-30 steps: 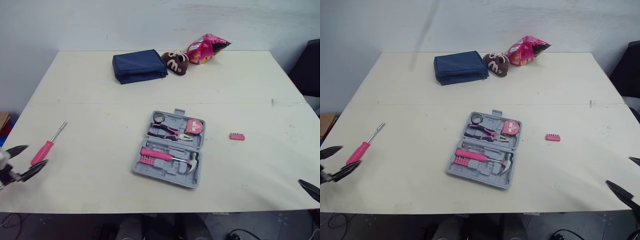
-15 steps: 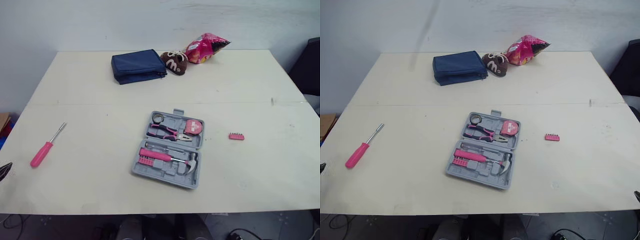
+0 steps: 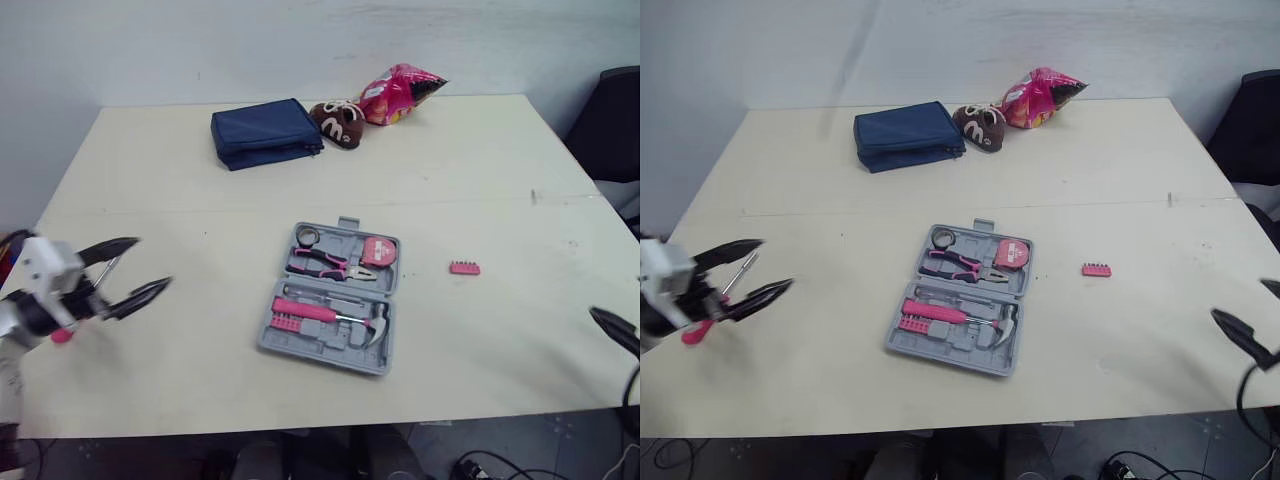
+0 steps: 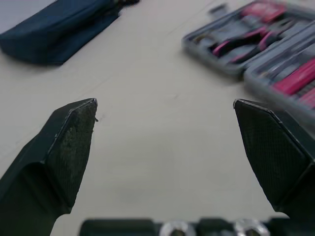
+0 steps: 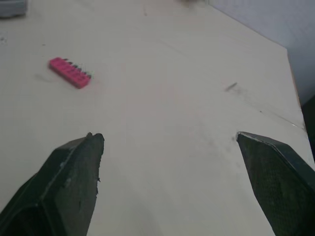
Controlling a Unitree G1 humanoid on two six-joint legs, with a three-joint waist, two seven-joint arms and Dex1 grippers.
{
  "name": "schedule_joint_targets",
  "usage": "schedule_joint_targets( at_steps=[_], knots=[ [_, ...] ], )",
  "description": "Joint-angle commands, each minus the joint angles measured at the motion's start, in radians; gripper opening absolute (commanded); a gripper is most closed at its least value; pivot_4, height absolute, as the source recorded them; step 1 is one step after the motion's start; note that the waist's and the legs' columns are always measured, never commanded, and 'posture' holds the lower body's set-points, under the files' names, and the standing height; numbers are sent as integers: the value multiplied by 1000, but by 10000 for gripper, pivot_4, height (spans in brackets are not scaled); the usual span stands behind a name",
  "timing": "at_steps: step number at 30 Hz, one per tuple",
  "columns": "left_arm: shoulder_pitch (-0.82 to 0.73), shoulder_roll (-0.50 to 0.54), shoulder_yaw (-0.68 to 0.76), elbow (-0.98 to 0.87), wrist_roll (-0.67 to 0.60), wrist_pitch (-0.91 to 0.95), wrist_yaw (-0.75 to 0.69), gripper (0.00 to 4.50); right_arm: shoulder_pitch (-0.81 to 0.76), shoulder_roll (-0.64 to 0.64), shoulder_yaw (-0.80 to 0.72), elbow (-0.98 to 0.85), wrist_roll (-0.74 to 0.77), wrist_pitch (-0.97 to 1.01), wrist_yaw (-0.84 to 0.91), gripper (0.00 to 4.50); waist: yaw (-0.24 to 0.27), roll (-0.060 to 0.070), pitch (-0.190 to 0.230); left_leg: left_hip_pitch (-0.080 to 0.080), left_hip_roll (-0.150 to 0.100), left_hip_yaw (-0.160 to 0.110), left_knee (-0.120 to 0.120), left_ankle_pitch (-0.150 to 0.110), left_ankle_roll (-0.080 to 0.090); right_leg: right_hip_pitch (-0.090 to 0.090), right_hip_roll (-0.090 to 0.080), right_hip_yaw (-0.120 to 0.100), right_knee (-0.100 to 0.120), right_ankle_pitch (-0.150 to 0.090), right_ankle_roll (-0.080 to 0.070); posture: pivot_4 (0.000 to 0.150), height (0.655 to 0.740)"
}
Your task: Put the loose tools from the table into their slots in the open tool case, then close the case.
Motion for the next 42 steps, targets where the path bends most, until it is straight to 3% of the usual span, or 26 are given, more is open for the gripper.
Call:
schedule_joint_targets(
  at_steps=[1,6,18,26,42],
  knots=[
    [-46,-8,-65,-105,-41,67,-6,44775,-80,-14,89,-18,-31,30,16,45000,3,0,0,0,1,0,0,0,-1,0,1,0,0,0,0,1500,7400],
    [-130,-44,-178,-203,-80,147,-30,44775,-259,-15,250,111,-136,71,12,45000,3,0,1,-2,2,1,6,0,0,0,5,1,0,0,1,1500,7400],
    [-161,-76,-245,-264,-98,229,-60,44775,-488,78,441,396,-249,-102,131,45000,2,1,2,-4,4,2,14,-1,0,1,9,3,1,1,2,1500,7400],
    [-147,-92,-250,-285,-88,236,-52,44775,-613,125,488,587,-302,-202,148,45000,0,1,2,-4,5,2,14,-1,0,1,9,3,1,1,2,1500,7400],
    [-163,-78,-260,-279,-82,261,-75,44775,-701,175,521,704,-316,-59,389,45000,-3,1,2,-3,6,2,15,-1,0,2,9,4,1,1,2,1500,7400]
  ],
)
